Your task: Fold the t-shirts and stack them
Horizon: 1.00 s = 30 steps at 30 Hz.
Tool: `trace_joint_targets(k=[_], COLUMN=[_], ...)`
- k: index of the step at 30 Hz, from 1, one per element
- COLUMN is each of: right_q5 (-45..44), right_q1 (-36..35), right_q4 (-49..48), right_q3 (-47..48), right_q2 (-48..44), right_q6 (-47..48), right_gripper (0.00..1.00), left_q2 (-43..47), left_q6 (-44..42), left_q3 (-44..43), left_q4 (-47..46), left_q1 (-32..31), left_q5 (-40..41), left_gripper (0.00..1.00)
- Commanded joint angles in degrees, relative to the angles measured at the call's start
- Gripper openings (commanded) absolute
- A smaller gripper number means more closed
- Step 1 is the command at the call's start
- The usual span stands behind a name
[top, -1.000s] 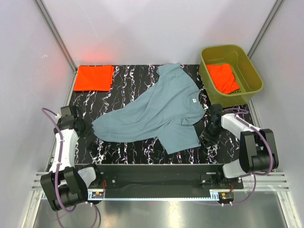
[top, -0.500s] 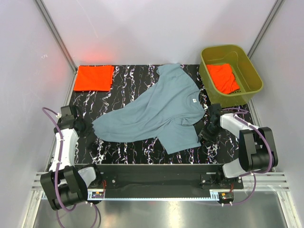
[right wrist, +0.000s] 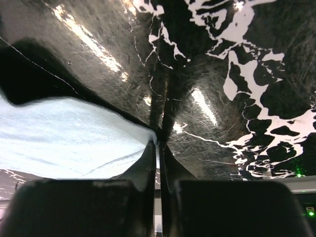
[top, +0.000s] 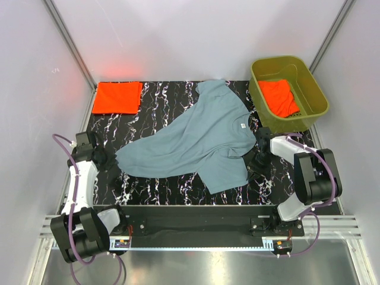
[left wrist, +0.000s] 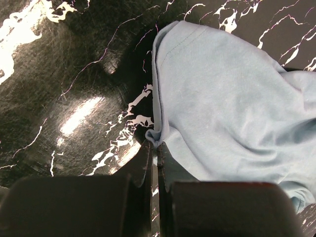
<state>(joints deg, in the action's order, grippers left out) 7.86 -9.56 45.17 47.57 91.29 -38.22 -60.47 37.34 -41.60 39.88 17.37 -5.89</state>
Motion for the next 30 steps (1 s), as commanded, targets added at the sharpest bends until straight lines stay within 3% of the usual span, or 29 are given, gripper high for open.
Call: trace_joint_targets(k=[1,6,10,16,23,30], right_q5=[0.5,-3.0,-9.8,-15.0,-15.6,-15.2], right_q1=[-1.2,-1.2,-1.2,-1.2,-1.2,-1.2], right_q4=[-5.6,-3.8,-3.5,-8.1,-23.6,-30.1], right_q3=[0.6,10.8,30.6,48.4,54.8,61.5], right_q2=[1.6,-13.8,-13.3,-14.9,-26.9,-34.6], right_q6=[-0.6,-0.6,4.0,7.3,13.1,17.9], right_gripper=[0.00,0.00,0.00,0.00,0.00,0.00], left_q2=[2.0,4.9,6.1,10.3,13.4,13.5], left_q6=[-1.4,-4.1,-5.1,-7.3,-11.1,-16.1], left_q3=[-0.3,-3.9,-9.7,-26.1,-48.3,-67.4], left_q4=[-2.3,-2.3,-3.1,-3.1,0.5,1.6], left_q1=[0.3,0.3,-0.3,-3.0,-4.6,-10.8], left_q5=[-1.8,-2.7,-2.4,-1.5,0.1,4.8], left_gripper=[0.00,0.00,0.00,0.00,0.00,0.00])
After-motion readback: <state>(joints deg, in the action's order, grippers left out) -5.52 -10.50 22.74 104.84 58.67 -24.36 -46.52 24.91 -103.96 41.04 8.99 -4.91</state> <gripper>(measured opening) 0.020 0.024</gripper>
